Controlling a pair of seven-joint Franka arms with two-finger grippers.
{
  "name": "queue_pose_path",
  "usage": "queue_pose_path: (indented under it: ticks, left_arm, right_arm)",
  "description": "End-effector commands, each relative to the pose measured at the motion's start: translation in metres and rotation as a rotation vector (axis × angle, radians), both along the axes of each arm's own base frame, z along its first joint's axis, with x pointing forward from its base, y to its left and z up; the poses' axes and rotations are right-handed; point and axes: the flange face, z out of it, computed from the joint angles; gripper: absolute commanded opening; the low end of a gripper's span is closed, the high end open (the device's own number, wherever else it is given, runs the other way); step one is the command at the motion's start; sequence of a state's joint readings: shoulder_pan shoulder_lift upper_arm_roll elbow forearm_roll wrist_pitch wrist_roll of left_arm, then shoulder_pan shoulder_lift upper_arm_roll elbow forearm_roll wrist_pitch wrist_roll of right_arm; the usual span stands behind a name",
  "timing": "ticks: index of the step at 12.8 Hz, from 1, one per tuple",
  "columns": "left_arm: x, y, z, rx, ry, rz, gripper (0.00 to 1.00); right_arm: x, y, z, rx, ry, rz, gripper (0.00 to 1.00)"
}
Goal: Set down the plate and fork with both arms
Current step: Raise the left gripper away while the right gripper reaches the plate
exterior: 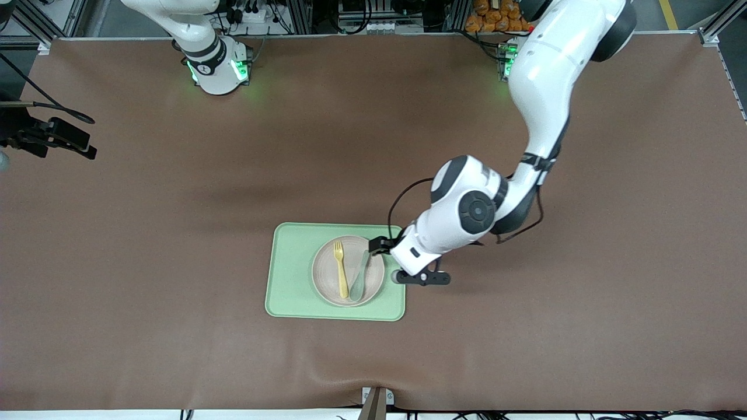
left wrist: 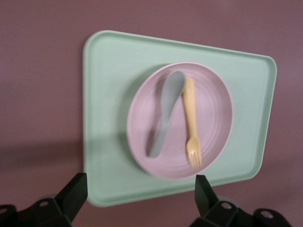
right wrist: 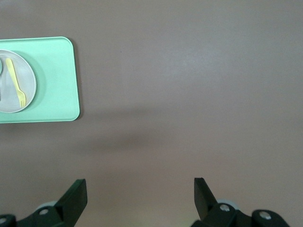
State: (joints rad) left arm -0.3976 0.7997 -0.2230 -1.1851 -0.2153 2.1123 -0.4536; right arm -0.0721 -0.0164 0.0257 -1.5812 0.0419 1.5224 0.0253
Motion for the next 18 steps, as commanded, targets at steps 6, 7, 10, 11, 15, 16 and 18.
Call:
queue_pose_path:
  ticks: [6, 7, 10, 11, 15, 16, 18]
  left_arm:
    - [-0.039, 0.173, 0.185, 0.406, 0.061, 0.015, 1.00]
    - [-0.047, 0.194, 0.201, 0.412, 0.051, 0.043, 1.00]
    - [-0.074, 0.230, 0.221, 0.423, 0.010, 0.075, 1.00]
    - [-0.082, 0.239, 0.225, 0.411, -0.013, 0.092, 1.00]
    - [-0.084, 0.278, 0.244, 0.371, -0.023, 0.133, 1.00]
    - [-0.085, 0.281, 0.250, 0.371, -0.032, 0.138, 1.00]
    - [-0.090, 0.283, 0.256, 0.379, -0.009, 0.135, 1.00]
  right_arm:
    - [0.000, -0.005, 0.003, 0.022, -0.002, 0.008, 1.00]
    - [0.000, -0.005, 0.003, 0.022, -0.002, 0.009, 1.00]
    - [0.014, -0.001, -0.013, 0.076, 0.010, 0.031, 1.00]
    - [0.017, 0.002, -0.016, 0.095, 0.008, 0.033, 1.00]
    - [0.047, 0.053, -0.049, 0.131, -0.018, 0.096, 1.00]
    - [0.056, 0.071, -0.062, 0.135, -0.020, 0.117, 1.00]
    - [0.071, 0.107, -0.092, 0.138, -0.023, 0.159, 1.00]
